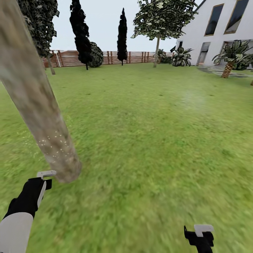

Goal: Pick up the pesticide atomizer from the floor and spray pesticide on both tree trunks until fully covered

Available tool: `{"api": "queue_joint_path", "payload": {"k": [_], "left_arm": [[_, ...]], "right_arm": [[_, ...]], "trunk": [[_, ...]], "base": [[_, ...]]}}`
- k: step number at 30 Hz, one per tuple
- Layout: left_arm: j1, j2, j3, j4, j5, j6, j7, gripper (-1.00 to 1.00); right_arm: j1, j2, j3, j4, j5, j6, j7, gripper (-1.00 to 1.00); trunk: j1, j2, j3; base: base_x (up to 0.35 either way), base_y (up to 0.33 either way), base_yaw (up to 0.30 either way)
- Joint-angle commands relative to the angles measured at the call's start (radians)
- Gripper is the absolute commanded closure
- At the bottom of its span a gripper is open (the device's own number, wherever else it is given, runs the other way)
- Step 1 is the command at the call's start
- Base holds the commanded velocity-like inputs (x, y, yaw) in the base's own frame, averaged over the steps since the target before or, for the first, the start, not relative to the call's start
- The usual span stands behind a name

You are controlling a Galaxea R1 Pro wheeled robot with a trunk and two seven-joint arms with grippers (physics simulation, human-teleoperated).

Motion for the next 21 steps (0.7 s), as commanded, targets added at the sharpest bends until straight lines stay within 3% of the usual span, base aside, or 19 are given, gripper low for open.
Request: {"api": "queue_joint_path", "payload": {"k": [1, 15, 21], "left_arm": [[-0.001, 0.0, 0.001, -0.001, -0.003, 0.005, 0.0, 1.0], [-0.001, -0.017, 0.001, -0.001, -0.004, 0.005, 0.0, 1.0], [-0.001, -0.017, 0.001, -0.001, -0.003, 0.005, 0.0, 1.0]], "right_arm": [[-0.001, 0.0, -0.005, 0.002, 0.01, -0.003, -0.005, -1.0], [-0.001, 0.001, -0.005, 0.003, 0.01, -0.003, -0.005, -1.0], [-0.001, 0.001, -0.005, 0.003, 0.01, -0.003, -0.005, -1.0]], "trunk": [[0.0, 0.0, -0.001], [0.0, 0.0, -0.001], [0.0, 0.0, -0.001]], "base": [[0.228, -0.211, 0.056], [0.172, -0.236, 0.007], [0.144, -0.251, 0.202]]}}
